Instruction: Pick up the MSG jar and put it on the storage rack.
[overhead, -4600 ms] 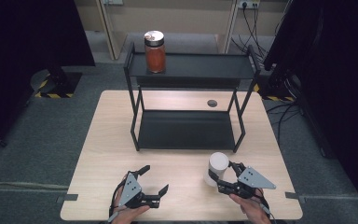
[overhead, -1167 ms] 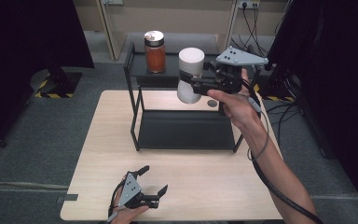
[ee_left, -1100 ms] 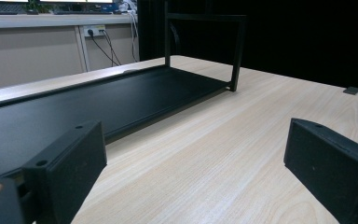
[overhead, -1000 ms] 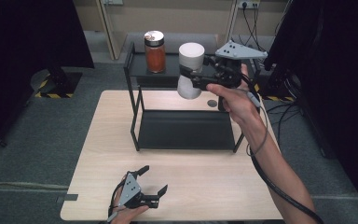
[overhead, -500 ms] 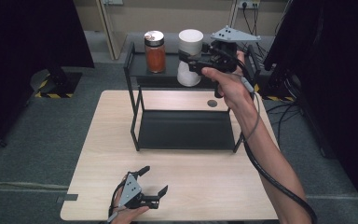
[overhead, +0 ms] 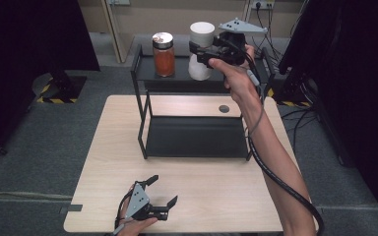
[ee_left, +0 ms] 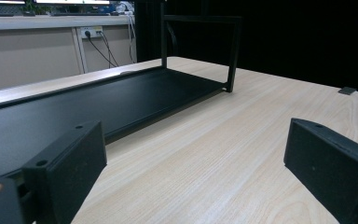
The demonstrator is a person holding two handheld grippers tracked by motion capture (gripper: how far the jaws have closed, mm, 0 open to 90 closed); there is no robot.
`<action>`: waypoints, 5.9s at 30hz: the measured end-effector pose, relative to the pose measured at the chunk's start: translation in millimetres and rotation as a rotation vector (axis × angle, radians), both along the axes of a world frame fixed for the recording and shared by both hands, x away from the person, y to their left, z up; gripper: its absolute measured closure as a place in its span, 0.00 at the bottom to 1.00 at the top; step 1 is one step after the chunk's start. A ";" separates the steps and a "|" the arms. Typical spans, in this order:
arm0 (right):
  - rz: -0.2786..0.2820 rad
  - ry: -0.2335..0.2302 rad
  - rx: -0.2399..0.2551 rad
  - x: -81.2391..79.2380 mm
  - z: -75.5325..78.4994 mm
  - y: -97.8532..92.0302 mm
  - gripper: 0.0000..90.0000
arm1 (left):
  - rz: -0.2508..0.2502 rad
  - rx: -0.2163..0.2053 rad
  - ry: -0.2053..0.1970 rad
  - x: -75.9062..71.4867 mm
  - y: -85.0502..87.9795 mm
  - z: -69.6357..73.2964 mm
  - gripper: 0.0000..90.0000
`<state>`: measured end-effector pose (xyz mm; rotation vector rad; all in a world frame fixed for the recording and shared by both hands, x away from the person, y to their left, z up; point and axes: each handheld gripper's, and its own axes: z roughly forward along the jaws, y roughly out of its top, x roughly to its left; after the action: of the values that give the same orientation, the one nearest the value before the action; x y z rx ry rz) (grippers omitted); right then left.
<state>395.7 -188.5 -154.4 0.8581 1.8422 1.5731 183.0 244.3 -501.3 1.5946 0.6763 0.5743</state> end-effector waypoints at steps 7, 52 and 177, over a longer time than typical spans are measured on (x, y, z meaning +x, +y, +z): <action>-0.041 0.002 -0.001 6.8 -0.8 10.4 0.39 | -0.003 0.000 -0.003 -0.7 -0.4 0.2 0.06; -0.116 -0.002 0.002 22.8 -18.9 28.6 0.28 | -0.012 0.004 -0.004 -0.9 -1.0 -0.2 0.06; 0.193 -0.061 -0.005 -113.0 -179.2 -73.4 0.01 | 0.020 0.002 0.000 -0.4 0.2 -1.2 0.06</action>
<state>282.7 -261.9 -333.6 0.6386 1.9320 1.6907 182.6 244.5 -502.5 1.5907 0.6930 0.5900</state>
